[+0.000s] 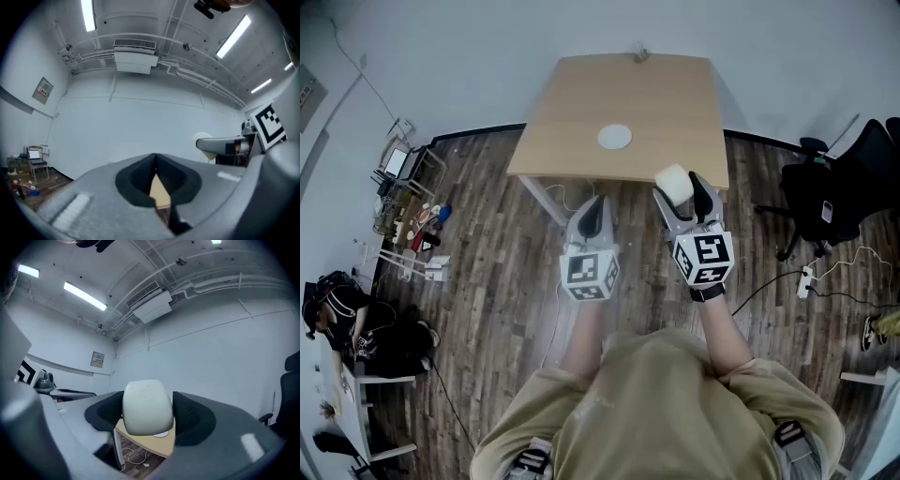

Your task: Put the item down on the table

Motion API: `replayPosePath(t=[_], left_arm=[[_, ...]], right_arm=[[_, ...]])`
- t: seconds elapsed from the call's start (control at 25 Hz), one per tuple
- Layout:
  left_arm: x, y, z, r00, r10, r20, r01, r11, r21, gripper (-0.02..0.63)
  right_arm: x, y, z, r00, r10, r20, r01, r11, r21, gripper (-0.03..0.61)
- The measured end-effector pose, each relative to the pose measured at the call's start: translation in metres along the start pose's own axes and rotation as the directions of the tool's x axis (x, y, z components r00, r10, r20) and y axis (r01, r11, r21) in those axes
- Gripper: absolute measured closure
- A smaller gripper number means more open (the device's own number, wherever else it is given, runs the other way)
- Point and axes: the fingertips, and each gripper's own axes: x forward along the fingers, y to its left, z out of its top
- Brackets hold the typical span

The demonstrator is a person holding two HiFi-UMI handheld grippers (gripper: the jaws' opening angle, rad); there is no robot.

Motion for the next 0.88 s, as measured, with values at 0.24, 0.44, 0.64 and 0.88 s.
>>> replayPosePath(t=[0.24, 0.44, 0.64, 0.88], left_arm=[[-0.021, 0.030, 0.003, 0.999, 0.039, 0.005, -0.039, 0.999, 0.004, 0.611], [-0.043, 0.056, -0.001, 0.998, 0.056, 0.010, -0.056, 0.998, 0.016, 0.612], [-0.053, 0.070, -0.020, 0.999, 0.041, -0.024, -0.041, 0.999, -0.025, 0.614], [-0.042, 0.068, -0.030, 0.999, -0.041, -0.004, 0.041, 0.994, -0.104, 0.612]], right_arm=[[0.002, 0.033, 0.001, 1.000, -0.009, 0.001, 0.009, 1.000, 0.008, 0.250], [0.002, 0.069, -0.002, 1.000, 0.003, -0.007, -0.003, 1.000, -0.027, 0.250], [-0.002, 0.092, -0.014, 1.000, 0.000, -0.023, -0.001, 0.999, -0.038, 0.250], [0.015, 0.087, -0.033, 0.999, -0.014, -0.053, 0.013, 1.000, -0.016, 0.250]])
